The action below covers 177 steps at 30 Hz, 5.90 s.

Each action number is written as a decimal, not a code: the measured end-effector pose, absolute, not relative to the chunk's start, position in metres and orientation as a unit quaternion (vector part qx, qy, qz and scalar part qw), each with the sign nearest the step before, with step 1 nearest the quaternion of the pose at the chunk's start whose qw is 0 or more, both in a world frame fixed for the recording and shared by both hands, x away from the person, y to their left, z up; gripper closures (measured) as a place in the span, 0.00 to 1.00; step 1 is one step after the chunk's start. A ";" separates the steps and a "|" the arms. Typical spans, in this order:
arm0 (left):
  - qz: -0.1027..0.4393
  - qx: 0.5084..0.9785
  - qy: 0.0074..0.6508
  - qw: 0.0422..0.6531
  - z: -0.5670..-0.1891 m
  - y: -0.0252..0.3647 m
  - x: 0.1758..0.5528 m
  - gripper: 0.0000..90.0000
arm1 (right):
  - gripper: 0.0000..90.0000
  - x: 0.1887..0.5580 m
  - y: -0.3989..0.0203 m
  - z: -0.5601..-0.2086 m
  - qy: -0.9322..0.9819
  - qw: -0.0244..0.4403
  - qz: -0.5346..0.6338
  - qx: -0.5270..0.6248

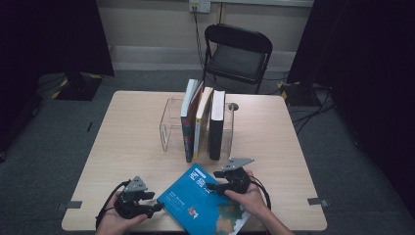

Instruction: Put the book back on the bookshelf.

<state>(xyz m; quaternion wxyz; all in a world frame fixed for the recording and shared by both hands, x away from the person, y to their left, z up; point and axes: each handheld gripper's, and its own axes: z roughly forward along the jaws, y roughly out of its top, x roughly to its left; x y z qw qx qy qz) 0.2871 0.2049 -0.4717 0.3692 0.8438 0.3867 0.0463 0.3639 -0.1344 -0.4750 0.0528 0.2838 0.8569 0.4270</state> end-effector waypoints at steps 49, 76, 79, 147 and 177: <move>0.047 0.821 0.414 0.391 -0.475 0.167 0.335 0.56 | 0.39 0.325 -0.170 -0.472 0.843 0.096 0.402 0.344; 0.004 0.820 0.416 0.394 -0.474 0.146 0.335 0.39 | 0.20 0.309 -0.161 -0.472 0.856 0.077 0.382 0.341; 0.012 0.819 0.415 0.395 -0.474 0.148 0.340 0.39 | 0.18 0.307 -0.159 -0.473 0.857 0.076 0.382 0.339; -0.002 0.807 0.422 0.413 -0.484 0.159 0.342 0.23 | 0.30 0.365 -0.150 -0.493 0.768 0.017 0.453 0.453; -0.015 0.812 0.415 0.410 -0.482 0.160 0.338 0.28 | 0.56 0.326 -0.156 -0.476 0.762 -0.028 0.470 0.444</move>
